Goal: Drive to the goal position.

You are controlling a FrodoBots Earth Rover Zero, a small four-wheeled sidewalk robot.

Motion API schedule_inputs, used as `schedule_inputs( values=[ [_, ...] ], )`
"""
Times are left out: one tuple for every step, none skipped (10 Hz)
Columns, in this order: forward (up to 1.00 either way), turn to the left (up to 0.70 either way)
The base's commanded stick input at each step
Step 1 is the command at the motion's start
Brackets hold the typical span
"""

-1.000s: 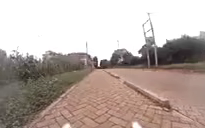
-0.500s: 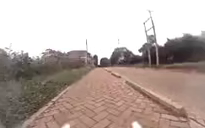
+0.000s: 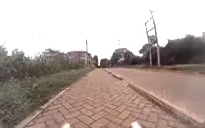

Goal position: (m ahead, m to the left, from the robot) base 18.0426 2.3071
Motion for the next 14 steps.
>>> schedule_inputs(
  values=[
    [0.7, 0.03],
    [0.7, 0.0],
    [0.7, 0.0],
    [0.7, 0.0],
    [0.7, 0.0],
    [0.7, 0.0],
    [0.7, 0.0],
    [0.7, 0.0],
    [0.7, 0.0],
    [0.7, 0.0],
    [0.7, 0.0],
    [0.7, 0.0],
    [0.7, 0.0],
    [0.7, 0.0]
  ],
)
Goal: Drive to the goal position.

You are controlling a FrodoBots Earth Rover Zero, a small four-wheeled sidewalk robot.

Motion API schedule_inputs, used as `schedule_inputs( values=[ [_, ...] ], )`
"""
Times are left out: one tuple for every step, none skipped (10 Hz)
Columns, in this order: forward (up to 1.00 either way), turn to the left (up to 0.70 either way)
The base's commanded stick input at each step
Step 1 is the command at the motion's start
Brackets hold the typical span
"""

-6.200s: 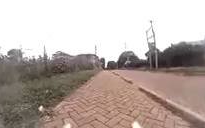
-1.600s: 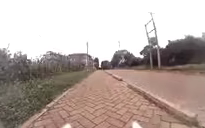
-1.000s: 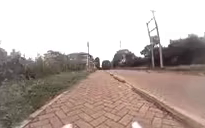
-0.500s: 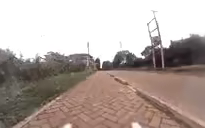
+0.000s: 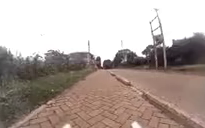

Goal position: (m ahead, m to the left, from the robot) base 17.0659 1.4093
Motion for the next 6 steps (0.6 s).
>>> schedule_inputs(
  values=[
    [0.7, 0.0],
    [0.7, 0.0],
    [0.7, 0.01],
    [0.7, 0.02],
    [0.7, 0.04],
    [0.7, 0.06]
  ],
)
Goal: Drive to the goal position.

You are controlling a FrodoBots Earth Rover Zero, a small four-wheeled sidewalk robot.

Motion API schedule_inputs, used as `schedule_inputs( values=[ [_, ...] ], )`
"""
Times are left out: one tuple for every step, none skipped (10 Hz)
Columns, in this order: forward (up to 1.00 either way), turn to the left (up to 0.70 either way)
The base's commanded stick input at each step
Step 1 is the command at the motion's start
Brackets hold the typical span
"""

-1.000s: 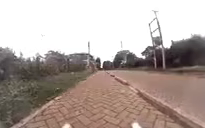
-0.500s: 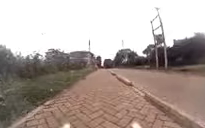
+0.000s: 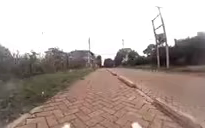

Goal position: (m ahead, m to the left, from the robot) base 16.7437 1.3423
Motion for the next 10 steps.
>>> schedule_inputs(
  values=[
    [0.7, 0.02],
    [0.7, 0.04],
    [0.7, 0.01],
    [0.7, 0.02],
    [0.7, 0.04],
    [0.7, 0.02],
    [0.7, 0.0],
    [0.7, 0.0],
    [0.7, 0.0],
    [0.7, 0.0]
  ],
)
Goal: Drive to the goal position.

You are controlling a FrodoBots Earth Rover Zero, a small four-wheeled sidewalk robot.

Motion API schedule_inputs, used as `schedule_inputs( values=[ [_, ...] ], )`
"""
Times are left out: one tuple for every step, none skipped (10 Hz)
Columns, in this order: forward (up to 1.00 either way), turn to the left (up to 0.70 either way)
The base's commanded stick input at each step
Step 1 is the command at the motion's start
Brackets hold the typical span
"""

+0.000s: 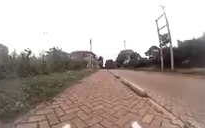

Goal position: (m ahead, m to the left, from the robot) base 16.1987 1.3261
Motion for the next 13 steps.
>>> schedule_inputs(
  values=[
    [0.7, 0.0],
    [0.7, 0.0],
    [0.7, 0.0],
    [0.7, 0.0],
    [0.7, 0.06],
    [0.7, 0.07],
    [0.7, 0.11],
    [0.7, 0.06],
    [0.7, 0.0],
    [0.7, 0.02],
    [0.7, 0.03],
    [0.7, 0.0],
    [0.7, 0.0]
  ],
)
